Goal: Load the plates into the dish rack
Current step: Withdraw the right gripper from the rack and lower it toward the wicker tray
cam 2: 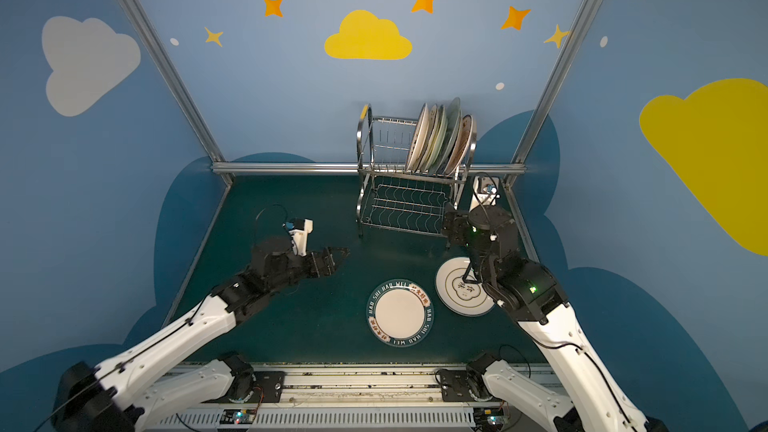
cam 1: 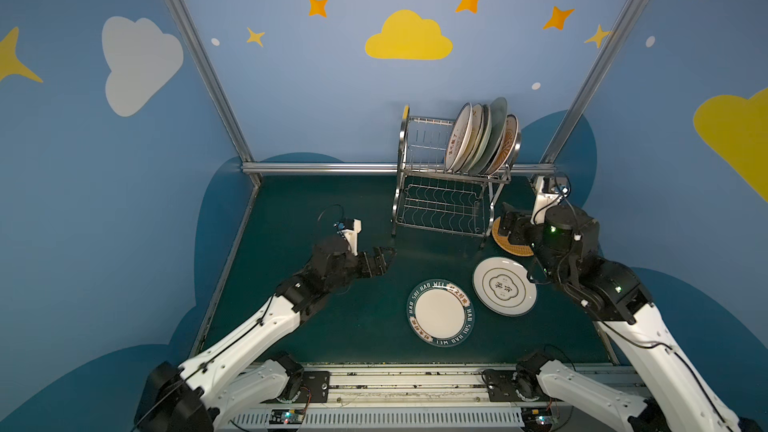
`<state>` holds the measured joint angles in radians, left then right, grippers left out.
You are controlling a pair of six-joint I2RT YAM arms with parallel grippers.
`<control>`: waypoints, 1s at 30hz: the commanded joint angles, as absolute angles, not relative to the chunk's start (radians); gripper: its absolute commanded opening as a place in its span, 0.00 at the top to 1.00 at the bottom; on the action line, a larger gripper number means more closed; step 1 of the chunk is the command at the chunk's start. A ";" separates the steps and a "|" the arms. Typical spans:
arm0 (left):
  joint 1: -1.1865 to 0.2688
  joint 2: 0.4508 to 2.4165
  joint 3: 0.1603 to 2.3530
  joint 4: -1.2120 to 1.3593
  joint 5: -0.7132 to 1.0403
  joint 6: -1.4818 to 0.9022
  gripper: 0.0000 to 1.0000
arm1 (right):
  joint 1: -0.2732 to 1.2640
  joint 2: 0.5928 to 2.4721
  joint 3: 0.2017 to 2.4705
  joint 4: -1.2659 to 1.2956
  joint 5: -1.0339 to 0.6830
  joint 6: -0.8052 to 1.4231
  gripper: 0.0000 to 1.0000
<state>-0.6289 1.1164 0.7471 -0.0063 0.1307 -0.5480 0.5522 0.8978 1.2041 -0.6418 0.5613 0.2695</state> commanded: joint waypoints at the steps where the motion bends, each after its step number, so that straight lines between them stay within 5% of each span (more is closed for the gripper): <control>1: -0.640 1.257 0.831 0.069 -0.076 -0.350 0.04 | 0.472 0.866 1.047 -0.555 0.420 0.340 0.10; 7: -0.619 1.526 1.033 0.037 -0.205 -0.304 0.19 | 0.273 0.945 0.851 -0.348 0.181 0.373 0.10; 15: -0.561 1.762 1.260 -0.015 -0.197 -0.295 0.37 | 0.214 1.119 0.861 -0.190 0.160 0.323 0.10; 30: -0.538 1.969 1.506 -0.081 -0.120 -0.252 0.52 | 0.120 1.448 1.017 -0.118 0.120 0.318 0.20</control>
